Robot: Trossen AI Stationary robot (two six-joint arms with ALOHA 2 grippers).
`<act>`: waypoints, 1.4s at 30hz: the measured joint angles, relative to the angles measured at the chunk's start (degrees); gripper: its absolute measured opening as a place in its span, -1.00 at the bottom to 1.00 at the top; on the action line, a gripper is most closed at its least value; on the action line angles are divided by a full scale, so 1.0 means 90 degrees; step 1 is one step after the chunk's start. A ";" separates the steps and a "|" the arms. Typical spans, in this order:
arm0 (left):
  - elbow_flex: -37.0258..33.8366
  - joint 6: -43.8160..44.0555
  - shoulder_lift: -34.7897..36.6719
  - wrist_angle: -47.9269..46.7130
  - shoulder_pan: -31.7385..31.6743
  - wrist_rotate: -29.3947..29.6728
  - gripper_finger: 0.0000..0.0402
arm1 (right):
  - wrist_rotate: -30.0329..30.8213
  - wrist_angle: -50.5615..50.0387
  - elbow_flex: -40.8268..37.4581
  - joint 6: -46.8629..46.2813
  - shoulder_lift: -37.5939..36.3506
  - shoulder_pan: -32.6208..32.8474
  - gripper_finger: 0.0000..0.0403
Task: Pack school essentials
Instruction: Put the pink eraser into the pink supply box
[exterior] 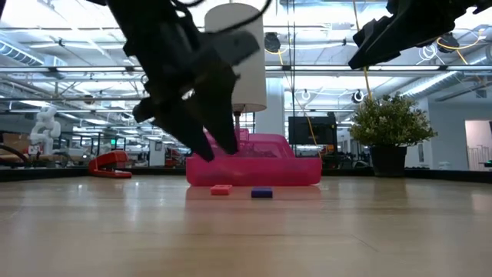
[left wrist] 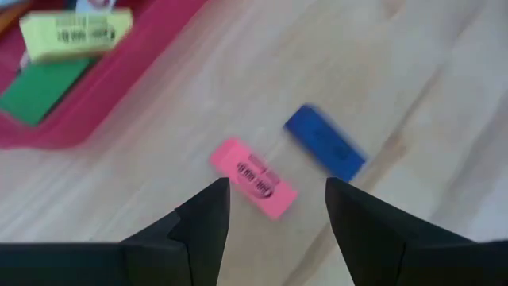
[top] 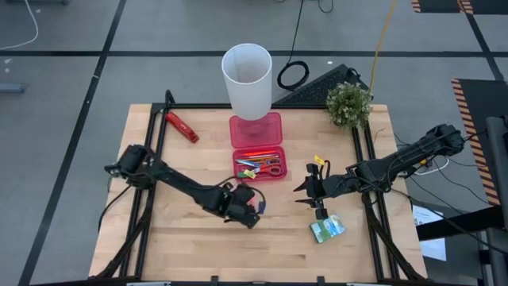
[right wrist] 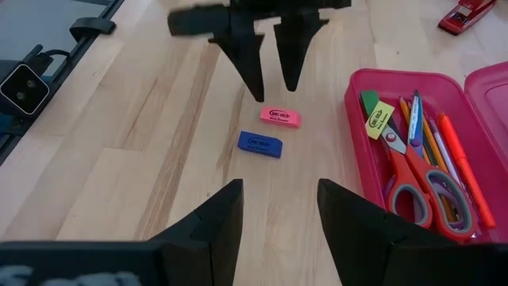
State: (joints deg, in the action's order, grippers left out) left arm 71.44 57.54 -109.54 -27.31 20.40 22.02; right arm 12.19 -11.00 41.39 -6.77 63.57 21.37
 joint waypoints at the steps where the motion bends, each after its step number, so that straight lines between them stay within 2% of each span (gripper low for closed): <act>1: 0.0102 0.0039 -0.0104 -0.0163 -0.0032 -0.0045 0.05 | -0.0002 0.0002 -0.0001 0.0001 0.0000 0.0000 -0.23; 10: 0.0778 0.0415 -0.0800 -0.1194 -0.0268 -0.0244 0.05 | -0.0019 -0.0017 0.0000 -0.0001 -0.0001 0.0000 -0.23; 23: 0.0806 0.0629 -0.0814 -0.0936 -0.0384 -0.0297 0.05 | -0.0023 -0.0036 0.0000 -0.0001 0.0000 0.0000 -0.23; 29: 0.0811 0.0621 -0.0965 -0.0705 -0.0420 -0.0705 0.05 | -0.0025 -0.0036 -0.0001 -0.0001 -0.0001 0.0000 -0.23; 33: 0.0818 0.0446 -0.1020 -0.0550 -0.0415 -0.0672 0.05 | -0.0025 -0.0037 -0.0001 -0.0001 -0.0001 0.0000 -0.23; 36: 0.0813 0.0217 -0.1024 -0.0547 -0.0414 -0.0621 -0.02 | -0.0026 -0.0039 0.0000 -0.0001 0.0000 0.0000 -0.23; 42: 0.0813 -0.0398 -0.1030 -0.0493 -0.0415 -0.0731 -0.33 | -0.0026 -0.0041 -0.0001 -0.0001 0.0000 0.0000 -0.23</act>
State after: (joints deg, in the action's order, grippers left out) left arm 78.76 53.96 -118.81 -31.75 16.67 15.44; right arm 11.95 -11.38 41.38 -6.78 63.57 21.37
